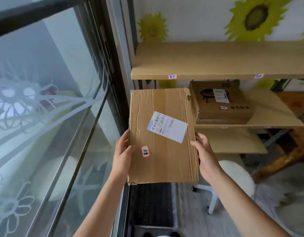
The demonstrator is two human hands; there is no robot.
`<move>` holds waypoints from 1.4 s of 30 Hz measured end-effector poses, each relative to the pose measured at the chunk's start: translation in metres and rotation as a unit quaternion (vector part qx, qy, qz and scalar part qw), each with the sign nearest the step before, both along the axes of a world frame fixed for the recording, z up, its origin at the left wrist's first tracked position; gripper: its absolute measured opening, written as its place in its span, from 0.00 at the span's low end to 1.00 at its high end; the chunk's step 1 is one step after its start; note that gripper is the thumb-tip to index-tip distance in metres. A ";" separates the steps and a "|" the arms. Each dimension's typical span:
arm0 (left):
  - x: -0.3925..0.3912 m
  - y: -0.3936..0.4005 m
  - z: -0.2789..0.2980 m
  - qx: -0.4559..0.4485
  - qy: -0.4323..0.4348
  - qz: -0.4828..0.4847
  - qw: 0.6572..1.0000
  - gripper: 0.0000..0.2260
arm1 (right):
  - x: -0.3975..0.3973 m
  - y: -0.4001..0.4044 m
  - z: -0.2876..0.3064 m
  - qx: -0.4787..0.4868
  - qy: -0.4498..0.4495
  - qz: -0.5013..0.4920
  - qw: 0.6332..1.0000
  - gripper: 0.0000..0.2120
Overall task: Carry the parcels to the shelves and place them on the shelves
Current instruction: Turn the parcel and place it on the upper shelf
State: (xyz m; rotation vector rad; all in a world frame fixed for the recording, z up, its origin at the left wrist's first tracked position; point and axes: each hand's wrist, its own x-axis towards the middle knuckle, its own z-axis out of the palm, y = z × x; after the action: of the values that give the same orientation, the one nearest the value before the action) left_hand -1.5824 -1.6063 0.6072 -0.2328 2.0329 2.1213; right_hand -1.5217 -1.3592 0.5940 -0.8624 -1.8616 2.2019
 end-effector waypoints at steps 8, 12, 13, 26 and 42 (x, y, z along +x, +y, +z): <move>0.001 0.001 0.012 0.041 -0.001 -0.008 0.999 0.22 | 0.004 0.006 0.013 -0.015 0.007 0.002 1.000 0.17; 0.000 0.003 0.019 0.045 -0.009 -0.011 0.999 0.27 | 0.005 0.010 0.017 -0.013 0.000 0.025 1.000 0.32; 0.000 0.004 0.020 0.043 -0.006 -0.016 0.999 0.26 | 0.004 0.011 0.019 -0.016 -0.005 0.027 0.999 0.38; -0.001 0.000 0.033 0.038 0.020 -0.094 0.995 0.16 | 0.007 0.016 0.033 -0.074 0.039 0.021 0.996 0.16; 0.015 -0.002 0.072 0.095 0.073 -0.125 0.985 0.25 | 0.033 0.014 0.094 -0.047 0.039 0.033 0.998 0.47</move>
State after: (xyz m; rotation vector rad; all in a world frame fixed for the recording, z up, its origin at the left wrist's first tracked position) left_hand -1.5673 -1.6085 0.6796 0.2014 1.8040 2.2054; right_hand -1.4883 -1.3451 0.6877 -0.7278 -1.7888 2.3445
